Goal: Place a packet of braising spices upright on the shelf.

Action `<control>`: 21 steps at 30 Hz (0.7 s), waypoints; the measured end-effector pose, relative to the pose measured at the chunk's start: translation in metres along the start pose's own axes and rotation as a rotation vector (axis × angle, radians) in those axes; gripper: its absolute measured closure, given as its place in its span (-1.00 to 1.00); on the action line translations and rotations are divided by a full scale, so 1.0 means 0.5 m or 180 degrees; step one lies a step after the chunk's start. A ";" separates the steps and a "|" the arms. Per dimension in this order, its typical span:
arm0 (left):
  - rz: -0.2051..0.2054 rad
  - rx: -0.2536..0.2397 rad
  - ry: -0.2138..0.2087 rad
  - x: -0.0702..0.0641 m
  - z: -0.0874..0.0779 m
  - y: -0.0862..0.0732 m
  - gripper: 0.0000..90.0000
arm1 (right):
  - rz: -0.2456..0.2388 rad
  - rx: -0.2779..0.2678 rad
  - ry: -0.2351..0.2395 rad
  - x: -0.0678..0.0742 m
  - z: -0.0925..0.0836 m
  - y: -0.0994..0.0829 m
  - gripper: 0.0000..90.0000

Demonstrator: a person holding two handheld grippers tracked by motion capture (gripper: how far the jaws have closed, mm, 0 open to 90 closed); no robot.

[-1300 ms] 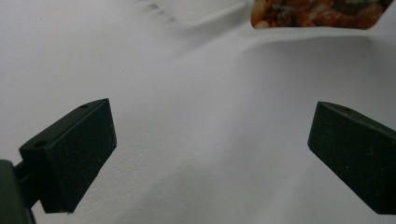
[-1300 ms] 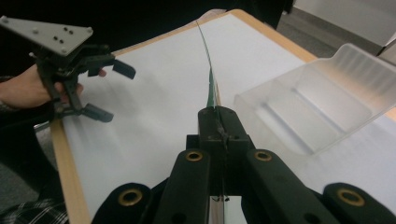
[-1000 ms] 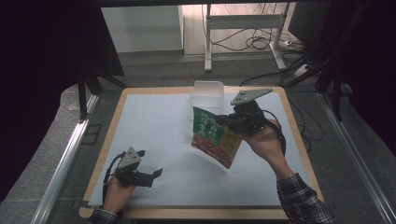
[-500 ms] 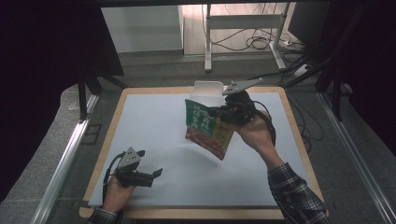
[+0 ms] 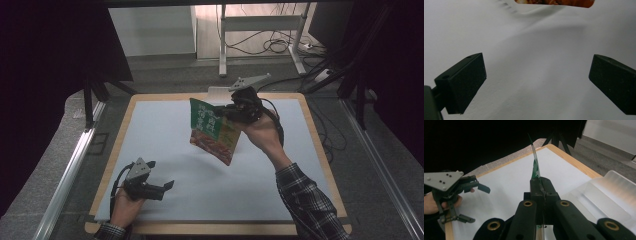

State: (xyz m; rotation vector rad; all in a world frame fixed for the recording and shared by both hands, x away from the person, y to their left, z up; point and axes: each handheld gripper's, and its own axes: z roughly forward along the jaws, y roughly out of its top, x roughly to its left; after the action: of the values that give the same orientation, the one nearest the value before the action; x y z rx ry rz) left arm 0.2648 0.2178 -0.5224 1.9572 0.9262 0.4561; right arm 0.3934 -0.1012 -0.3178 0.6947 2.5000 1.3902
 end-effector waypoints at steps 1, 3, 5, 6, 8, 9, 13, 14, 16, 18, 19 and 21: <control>-0.0001 -0.0001 -0.0002 0.000 0.000 0.000 -0.98 | -0.0009 -0.0015 -0.0006 -0.002 0.009 0.007 0.99; -0.0002 -0.0002 -0.0004 0.000 0.000 0.000 -0.98 | -0.0011 -0.0018 -0.0010 -0.002 0.014 0.011 0.99; -0.0002 -0.0004 -0.0012 0.000 0.000 0.000 -0.98 | -0.0028 -0.0033 -0.0020 -0.005 0.025 0.019 0.99; -0.0001 -0.0003 -0.0014 0.000 0.000 0.000 -0.98 | -0.0021 -0.0036 -0.0020 -0.006 0.028 0.022 0.99; -0.0005 -0.0008 -0.0020 -0.001 -0.001 0.001 -0.98 | -0.0016 -0.0046 -0.0013 -0.010 0.038 0.028 0.99; -0.0007 -0.0011 -0.0025 -0.001 -0.001 0.001 -0.98 | -0.0004 -0.0048 -0.0010 -0.012 0.044 0.031 0.99; -0.0016 -0.0018 -0.0036 0.000 -0.001 0.001 -0.98 | 0.0002 -0.0082 0.0000 -0.020 0.066 0.046 0.99; -0.0018 -0.0020 -0.0037 0.000 -0.001 0.001 -0.98 | 0.0005 -0.0090 0.0003 -0.021 0.070 0.049 0.99; -0.0022 -0.0022 -0.0041 0.000 -0.001 0.001 -0.98 | 0.0015 -0.0119 0.0011 -0.027 0.084 0.060 0.99; -0.0024 -0.0024 -0.0043 0.000 -0.001 0.001 -0.98 | 0.0030 -0.0129 0.0015 -0.029 0.089 0.064 0.99; -0.0023 -0.0026 -0.0044 0.000 -0.001 0.001 -0.98 | 0.0046 -0.0136 0.0023 -0.032 0.095 0.069 0.99; -0.0025 -0.0027 -0.0045 0.000 -0.001 0.001 -0.98 | 0.0057 -0.0142 0.0021 -0.037 0.106 0.077 0.99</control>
State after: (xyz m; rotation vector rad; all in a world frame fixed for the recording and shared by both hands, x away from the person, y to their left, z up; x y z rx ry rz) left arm 0.2646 0.2180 -0.5216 1.9462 0.9211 0.4405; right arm 0.4415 -0.0535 -0.3148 0.7063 2.4657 1.4518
